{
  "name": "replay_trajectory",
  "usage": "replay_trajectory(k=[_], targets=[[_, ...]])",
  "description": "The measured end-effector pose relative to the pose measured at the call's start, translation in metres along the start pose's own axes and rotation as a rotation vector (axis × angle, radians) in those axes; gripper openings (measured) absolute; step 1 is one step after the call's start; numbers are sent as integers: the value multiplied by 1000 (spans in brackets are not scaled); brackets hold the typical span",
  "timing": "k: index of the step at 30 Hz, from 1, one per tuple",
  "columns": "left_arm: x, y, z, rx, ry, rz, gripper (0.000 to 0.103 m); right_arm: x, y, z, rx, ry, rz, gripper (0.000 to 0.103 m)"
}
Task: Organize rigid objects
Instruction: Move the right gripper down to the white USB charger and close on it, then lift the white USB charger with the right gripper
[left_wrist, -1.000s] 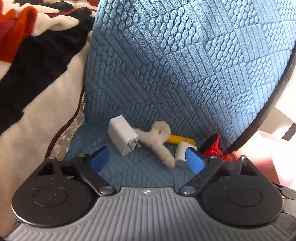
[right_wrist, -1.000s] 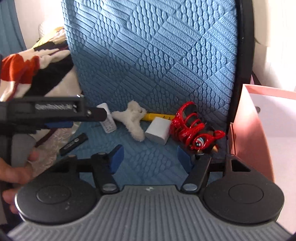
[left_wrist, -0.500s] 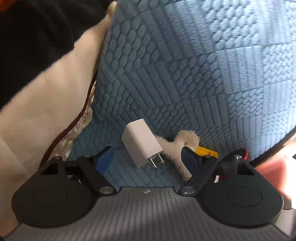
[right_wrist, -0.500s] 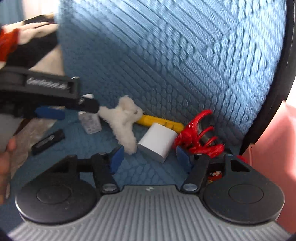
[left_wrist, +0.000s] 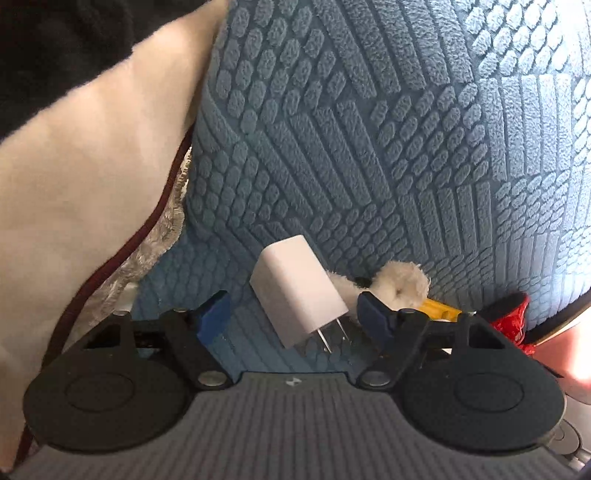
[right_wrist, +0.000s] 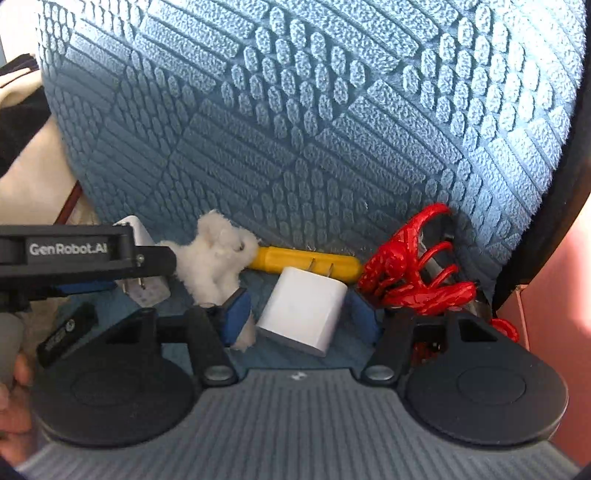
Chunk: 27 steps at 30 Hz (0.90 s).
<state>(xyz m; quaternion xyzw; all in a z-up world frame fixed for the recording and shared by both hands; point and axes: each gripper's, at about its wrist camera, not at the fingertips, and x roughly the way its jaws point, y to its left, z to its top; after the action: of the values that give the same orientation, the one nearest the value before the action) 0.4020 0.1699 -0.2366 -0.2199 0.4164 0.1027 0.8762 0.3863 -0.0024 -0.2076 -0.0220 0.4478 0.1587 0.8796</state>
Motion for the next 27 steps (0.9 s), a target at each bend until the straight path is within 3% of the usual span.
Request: replay_trajectory(k=[3,6,13,16,27], targets=[[8,4,1,-12,-14,7,79,10,12,-1,-29,43,-38,54],[13,2,-1,-4,-27,15,78,15,17,2,-32,56,-49,55],[5,-5,-3,-23,-15,-18,55,24,29,5,-38,78,-49,51],[2,-6,-7,-10,-15,-17,53,26,27,7,-61,77,-49,50],[-13,1,-11,-10,54,-52,43,-4,11,-20,-92,113,-1,48]])
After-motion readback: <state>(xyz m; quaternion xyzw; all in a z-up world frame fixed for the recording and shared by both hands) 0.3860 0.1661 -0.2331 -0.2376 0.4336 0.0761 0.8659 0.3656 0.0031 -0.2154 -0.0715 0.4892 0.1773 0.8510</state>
